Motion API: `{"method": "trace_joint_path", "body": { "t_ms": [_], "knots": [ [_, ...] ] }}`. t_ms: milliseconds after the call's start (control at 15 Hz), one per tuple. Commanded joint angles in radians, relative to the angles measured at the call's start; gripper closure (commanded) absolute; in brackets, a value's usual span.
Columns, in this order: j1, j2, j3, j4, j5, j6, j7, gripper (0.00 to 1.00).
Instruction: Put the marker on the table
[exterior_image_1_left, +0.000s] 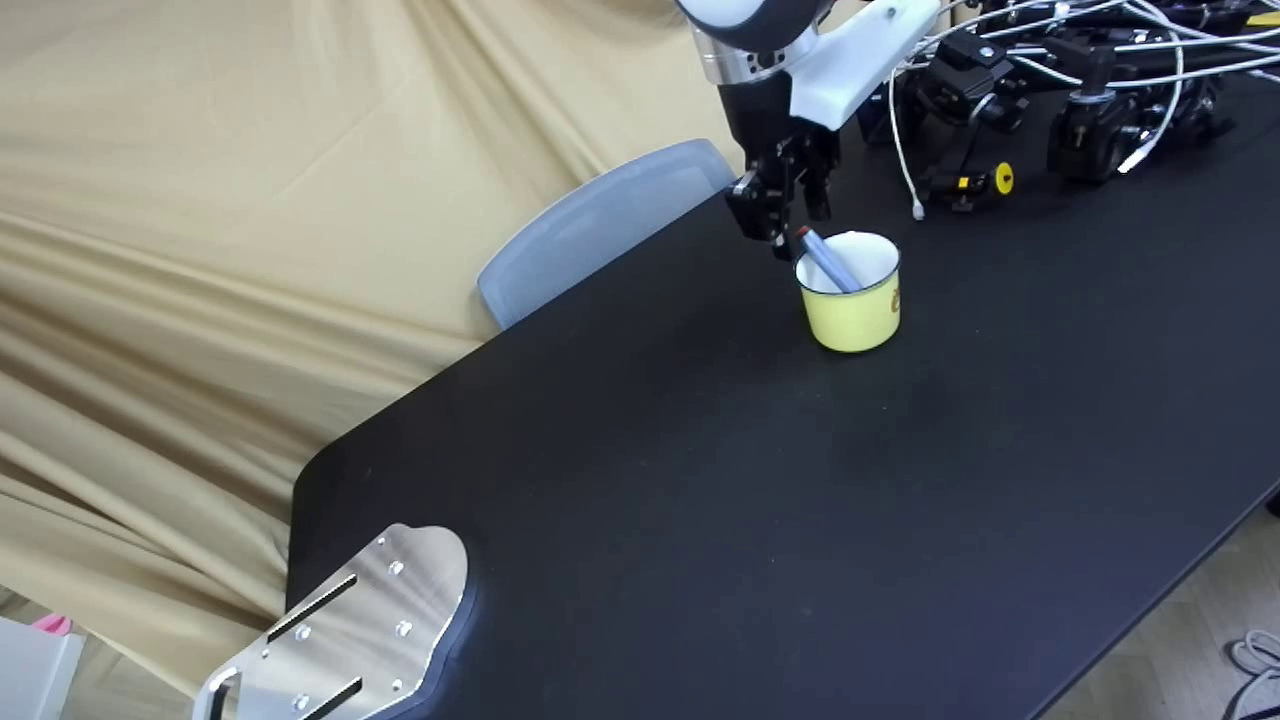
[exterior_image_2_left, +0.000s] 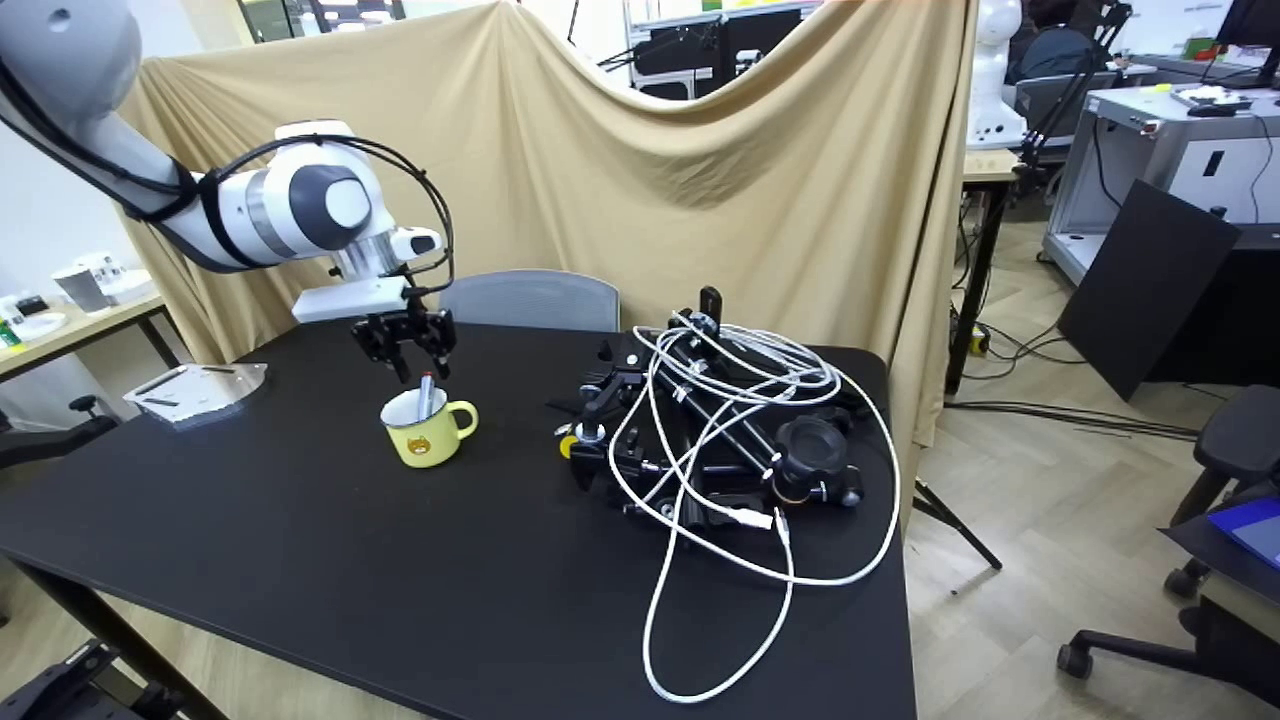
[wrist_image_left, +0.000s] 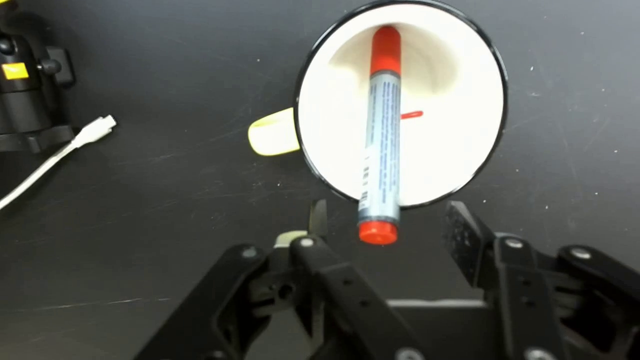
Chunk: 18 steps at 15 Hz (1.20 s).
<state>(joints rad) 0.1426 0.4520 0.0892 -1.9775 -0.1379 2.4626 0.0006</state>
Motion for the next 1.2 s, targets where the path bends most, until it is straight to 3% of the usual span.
{"method": "trace_joint_path", "body": {
  "t_ms": [0,333,400,733,1133],
  "knots": [
    [0.001,0.003,-0.004,0.019,0.002,-0.017,-0.013,0.67],
    [-0.005,-0.005,-0.002,0.011,0.009,-0.019,-0.021,0.99],
    [-0.005,-0.012,-0.001,0.006,0.010,-0.020,-0.023,0.94],
    [-0.005,-0.080,0.006,-0.029,0.016,-0.032,-0.024,0.94],
    [-0.011,-0.189,0.020,-0.026,0.067,-0.188,-0.031,0.94]
  ]
}}
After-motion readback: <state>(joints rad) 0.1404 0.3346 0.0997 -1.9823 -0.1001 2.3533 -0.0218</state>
